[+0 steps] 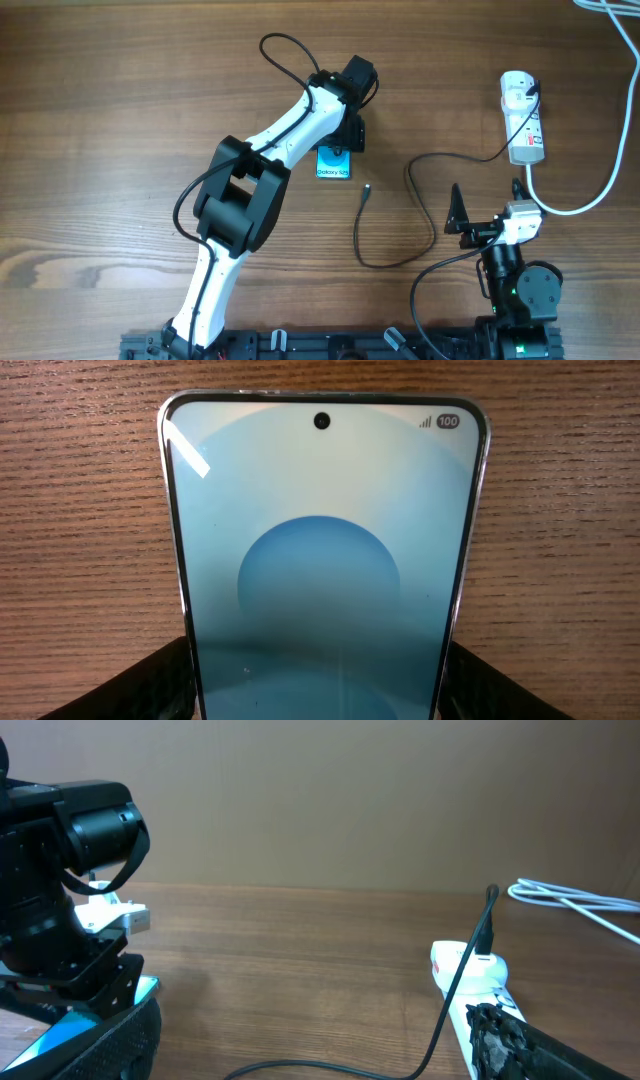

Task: Plug charger to phone and switch on socket
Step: 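Close the left gripper on the phone's lower end, then lift the phone with the left gripper and tilt it upright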

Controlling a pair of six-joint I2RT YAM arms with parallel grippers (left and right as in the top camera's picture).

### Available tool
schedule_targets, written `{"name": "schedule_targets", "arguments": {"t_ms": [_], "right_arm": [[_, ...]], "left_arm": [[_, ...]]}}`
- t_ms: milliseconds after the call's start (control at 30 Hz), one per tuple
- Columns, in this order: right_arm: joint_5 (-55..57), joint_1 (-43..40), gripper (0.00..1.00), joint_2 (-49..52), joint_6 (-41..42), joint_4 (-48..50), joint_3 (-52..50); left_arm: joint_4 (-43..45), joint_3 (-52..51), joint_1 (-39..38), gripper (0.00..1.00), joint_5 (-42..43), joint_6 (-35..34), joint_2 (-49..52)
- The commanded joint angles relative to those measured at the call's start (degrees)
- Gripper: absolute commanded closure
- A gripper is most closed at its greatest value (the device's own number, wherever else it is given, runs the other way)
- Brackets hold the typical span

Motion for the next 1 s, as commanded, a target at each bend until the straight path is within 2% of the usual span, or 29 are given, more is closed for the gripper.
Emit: {"name": "schedule_targets", "arguments": {"t_ms": [0,167,400,767,967], "right_arm": [[0.4,0.3,0.0,-0.3,0.7,0.2,-0.1],[0.4,0.3,0.0,-0.3,0.7,0.2,-0.1],[0.4,0.3,0.0,-0.3,0.7,0.2,-0.1],[0.4,0.3,0.0,-0.3,0.7,0.2,-0.1],[0.4,0.3,0.0,-0.3,0.7,0.2,-0.1]], "left_arm": [[-0.4,-0.2,0.3,0.25,1.3,0.0,0.2],[-0.4,-0.2,0.3,0.23,1.3,0.0,-0.3],[-2.6,-0.2,2.6,0.23,1.3,0.0,-6.0],[-10.6,-0.2,10.2,0.23,1.3,-0.1,-18.3],[-16.6,-0.2,12.3,0.2,0.2,3.2,-21.0]]}}
